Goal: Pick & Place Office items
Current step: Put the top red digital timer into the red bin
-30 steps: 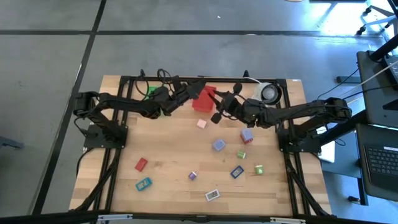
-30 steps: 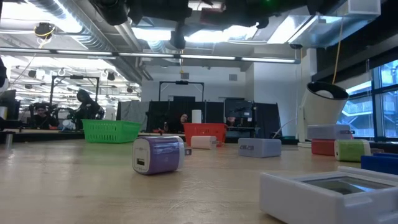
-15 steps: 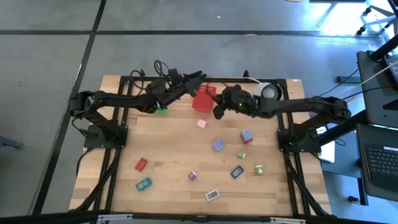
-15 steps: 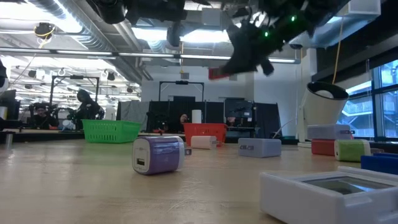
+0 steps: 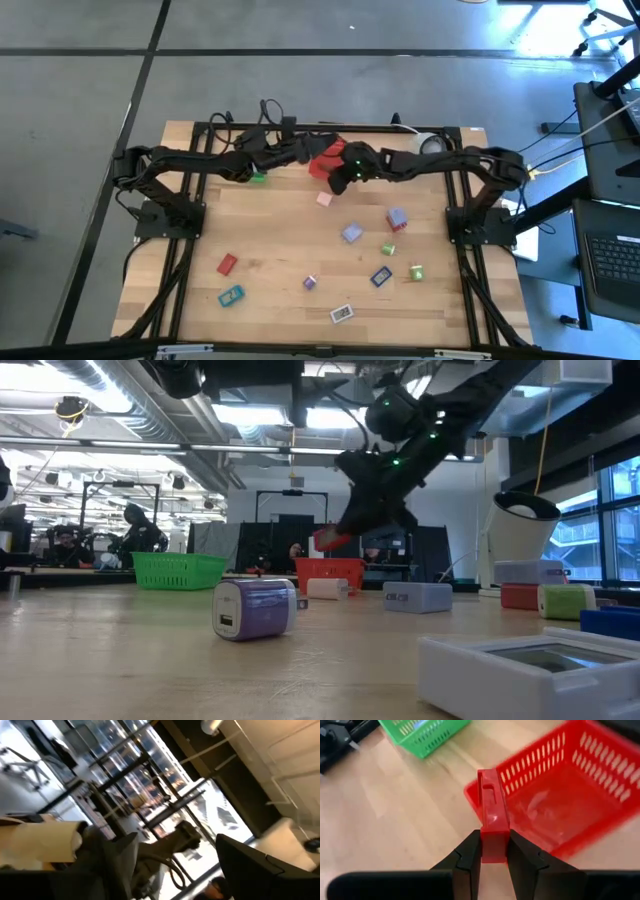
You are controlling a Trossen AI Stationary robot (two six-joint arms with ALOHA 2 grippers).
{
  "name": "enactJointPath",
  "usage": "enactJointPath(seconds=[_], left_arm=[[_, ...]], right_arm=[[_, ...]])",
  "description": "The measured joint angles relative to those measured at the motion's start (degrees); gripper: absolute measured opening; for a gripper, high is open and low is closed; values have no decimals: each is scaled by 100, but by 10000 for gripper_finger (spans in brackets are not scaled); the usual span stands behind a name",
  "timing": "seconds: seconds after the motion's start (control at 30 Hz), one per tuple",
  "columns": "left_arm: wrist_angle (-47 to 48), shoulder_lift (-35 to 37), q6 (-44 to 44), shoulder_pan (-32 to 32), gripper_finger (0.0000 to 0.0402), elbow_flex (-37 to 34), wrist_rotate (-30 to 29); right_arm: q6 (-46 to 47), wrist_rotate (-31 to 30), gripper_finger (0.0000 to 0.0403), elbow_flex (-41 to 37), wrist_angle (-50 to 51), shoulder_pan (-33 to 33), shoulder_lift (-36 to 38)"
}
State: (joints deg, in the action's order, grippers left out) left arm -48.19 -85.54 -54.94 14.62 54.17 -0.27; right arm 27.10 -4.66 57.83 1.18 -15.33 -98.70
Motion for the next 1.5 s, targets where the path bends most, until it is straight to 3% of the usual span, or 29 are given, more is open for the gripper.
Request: enactJointPath(seconds=[0.17,0.67,0.83,1.27,1.5], left_arm=[[-48,-2,-146,-89,262,0,118],[12,-4,-138,-102,262,-7,152],[769,-4,41,-104,262,-4,359],[2574,-2,223,343,262,-4,149],[2735,7,21,637,262,-4,511]], right_arm=[[-508,-221,79,333,152,-65,-333],[-530,-191,80,447,362,-258,-520],[-530,-195,81,443,491,-262,-520],[-530,-190,82,436,764,-267,-520],[-534,-215,82,436,913,-262,-520]])
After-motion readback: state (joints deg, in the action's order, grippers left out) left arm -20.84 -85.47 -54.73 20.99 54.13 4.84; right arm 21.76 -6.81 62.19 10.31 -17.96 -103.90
